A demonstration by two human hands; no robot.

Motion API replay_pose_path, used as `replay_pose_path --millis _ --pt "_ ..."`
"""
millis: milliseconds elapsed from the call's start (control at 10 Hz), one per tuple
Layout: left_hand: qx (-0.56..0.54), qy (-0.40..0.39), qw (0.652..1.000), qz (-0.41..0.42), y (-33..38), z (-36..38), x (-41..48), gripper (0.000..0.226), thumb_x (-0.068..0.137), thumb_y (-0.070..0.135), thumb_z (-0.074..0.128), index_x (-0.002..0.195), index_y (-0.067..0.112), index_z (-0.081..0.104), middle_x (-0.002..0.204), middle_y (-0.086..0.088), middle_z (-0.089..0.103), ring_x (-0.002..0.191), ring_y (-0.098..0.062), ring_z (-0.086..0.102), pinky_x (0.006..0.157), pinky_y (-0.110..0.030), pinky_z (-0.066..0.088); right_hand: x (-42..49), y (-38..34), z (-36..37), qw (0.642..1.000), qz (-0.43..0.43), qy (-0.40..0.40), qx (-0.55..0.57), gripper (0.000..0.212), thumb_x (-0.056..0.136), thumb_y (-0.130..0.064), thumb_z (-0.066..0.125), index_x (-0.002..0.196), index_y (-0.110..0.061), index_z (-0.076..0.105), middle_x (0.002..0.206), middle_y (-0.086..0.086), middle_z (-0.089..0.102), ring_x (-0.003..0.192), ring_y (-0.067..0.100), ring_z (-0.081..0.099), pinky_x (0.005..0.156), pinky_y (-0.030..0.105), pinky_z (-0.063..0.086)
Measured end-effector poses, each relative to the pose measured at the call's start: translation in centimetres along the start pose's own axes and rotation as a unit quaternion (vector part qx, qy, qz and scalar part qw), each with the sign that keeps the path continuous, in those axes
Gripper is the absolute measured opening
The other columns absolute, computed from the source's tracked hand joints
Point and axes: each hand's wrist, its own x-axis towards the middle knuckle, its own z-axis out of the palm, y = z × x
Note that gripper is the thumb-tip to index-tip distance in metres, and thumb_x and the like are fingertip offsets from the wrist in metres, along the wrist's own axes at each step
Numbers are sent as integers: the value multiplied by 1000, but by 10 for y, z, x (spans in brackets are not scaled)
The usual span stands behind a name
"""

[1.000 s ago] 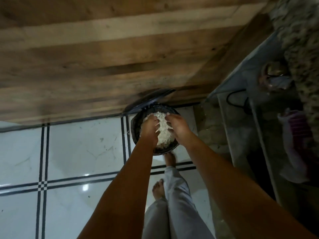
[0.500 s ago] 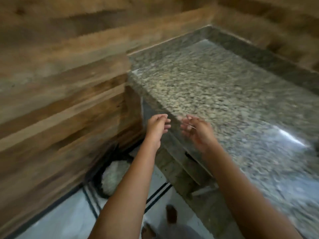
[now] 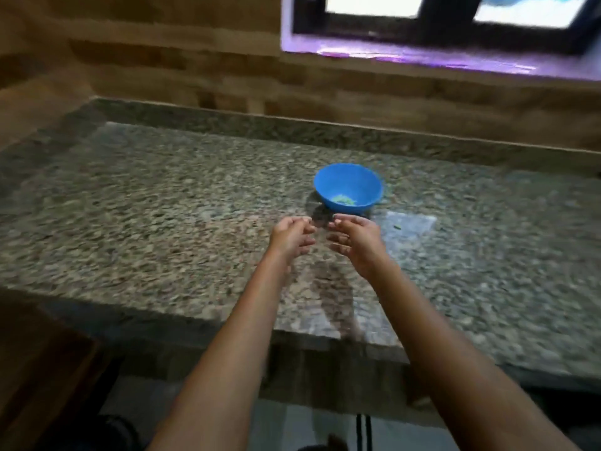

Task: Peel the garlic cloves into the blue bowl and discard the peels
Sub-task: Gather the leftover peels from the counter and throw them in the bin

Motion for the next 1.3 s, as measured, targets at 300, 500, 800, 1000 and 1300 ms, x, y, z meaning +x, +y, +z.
replay_pose_path --millis 300,500,800,1000,1300 --pt "29 -32 998 -49 -34 113 36 16 98 13 43 87 12 54 80 -5 55 58 -13 47 47 -21 34 78 1 -130 966 -31 147 -212 14 89 -8 59 101 -3 64 86 7 65 69 16 61 59 26 51" --pt "51 -6 996 -72 -41 122 56 18 98 12 41 108 6 56 87 -7 58 60 -13 49 50 -21 36 110 -2 -147 933 -52 134 -329 28 93 -6 52 120 -4 58 114 10 62 65 2 53 47 11 38" --pt "34 24 996 -83 -40 122 67 17 99 14 42 104 9 57 81 -2 59 59 -11 52 48 -18 41 125 3 -142 894 -70 122 -426 9 92 -4 52 91 -6 60 109 9 54 72 5 49 42 10 38" --pt "8 24 998 -58 -31 114 62 13 96 15 48 101 8 58 84 -3 62 63 -13 56 52 -22 45 107 -12 -121 931 -119 103 -328 5 91 -10 57 90 -7 61 87 7 64 66 12 58 49 15 44" --pt "-25 48 999 6 7 104 60 11 94 15 50 85 15 56 77 -2 61 59 -13 55 50 -21 41 111 -69 -57 940 -151 47 -303 22 91 -17 59 90 3 68 82 13 66 73 24 66 68 38 54"
